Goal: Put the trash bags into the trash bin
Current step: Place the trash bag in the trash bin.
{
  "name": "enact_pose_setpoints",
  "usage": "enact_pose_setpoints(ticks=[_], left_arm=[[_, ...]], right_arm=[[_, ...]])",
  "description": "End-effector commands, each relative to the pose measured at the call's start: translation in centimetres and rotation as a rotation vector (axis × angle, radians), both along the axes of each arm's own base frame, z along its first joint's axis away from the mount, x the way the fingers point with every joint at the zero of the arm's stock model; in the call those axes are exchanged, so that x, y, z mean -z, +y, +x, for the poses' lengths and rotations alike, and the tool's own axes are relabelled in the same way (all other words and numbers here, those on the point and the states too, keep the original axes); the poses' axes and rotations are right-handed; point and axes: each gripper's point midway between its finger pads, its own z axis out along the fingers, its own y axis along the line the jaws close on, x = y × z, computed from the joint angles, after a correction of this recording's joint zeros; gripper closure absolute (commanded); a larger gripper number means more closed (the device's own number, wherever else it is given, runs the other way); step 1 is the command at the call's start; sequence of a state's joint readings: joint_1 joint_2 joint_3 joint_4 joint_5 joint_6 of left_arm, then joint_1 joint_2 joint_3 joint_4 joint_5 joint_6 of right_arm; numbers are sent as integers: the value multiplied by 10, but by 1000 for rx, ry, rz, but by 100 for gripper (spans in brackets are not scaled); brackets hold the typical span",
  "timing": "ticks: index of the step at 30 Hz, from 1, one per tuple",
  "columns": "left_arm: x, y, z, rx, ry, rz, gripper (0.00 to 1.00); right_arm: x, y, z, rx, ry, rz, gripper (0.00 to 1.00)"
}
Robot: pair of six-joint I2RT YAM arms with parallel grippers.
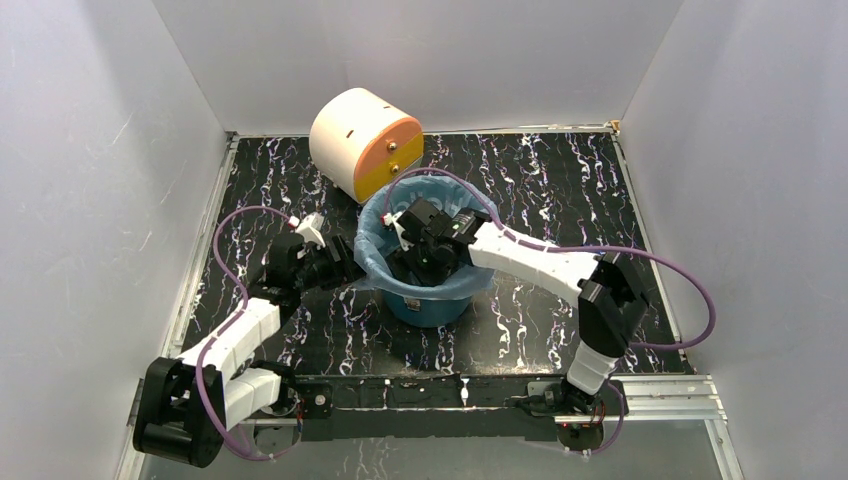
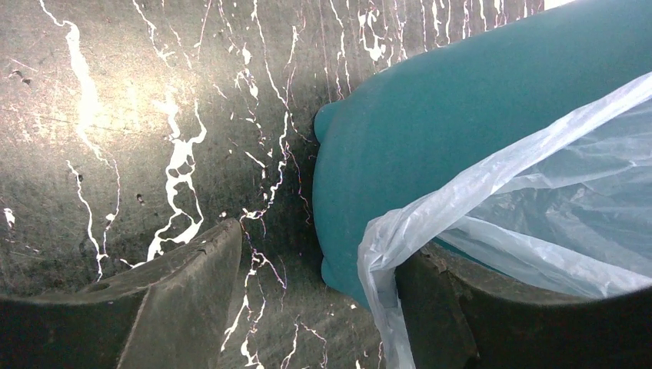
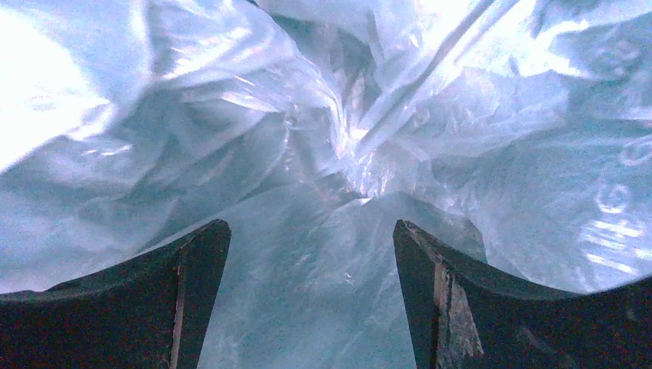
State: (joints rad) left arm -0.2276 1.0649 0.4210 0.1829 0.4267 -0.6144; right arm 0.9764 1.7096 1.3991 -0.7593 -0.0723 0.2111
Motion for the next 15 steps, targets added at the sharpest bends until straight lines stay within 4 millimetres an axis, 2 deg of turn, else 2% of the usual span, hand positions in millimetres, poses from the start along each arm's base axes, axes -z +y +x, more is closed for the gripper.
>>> enact_pose_setpoints(ticks=[1,9,15], left_arm=[[-18,0,9,6,-53,18,31],[-18,9,11,-43,-48,58,27],[-29,37,12,-173,-58,161,19]], right_arm=[[-58,21,9,-4,-92,165,12],[-116,27,15,-6,-179,274,9],[-177,27,22,-15,-315,409,7]])
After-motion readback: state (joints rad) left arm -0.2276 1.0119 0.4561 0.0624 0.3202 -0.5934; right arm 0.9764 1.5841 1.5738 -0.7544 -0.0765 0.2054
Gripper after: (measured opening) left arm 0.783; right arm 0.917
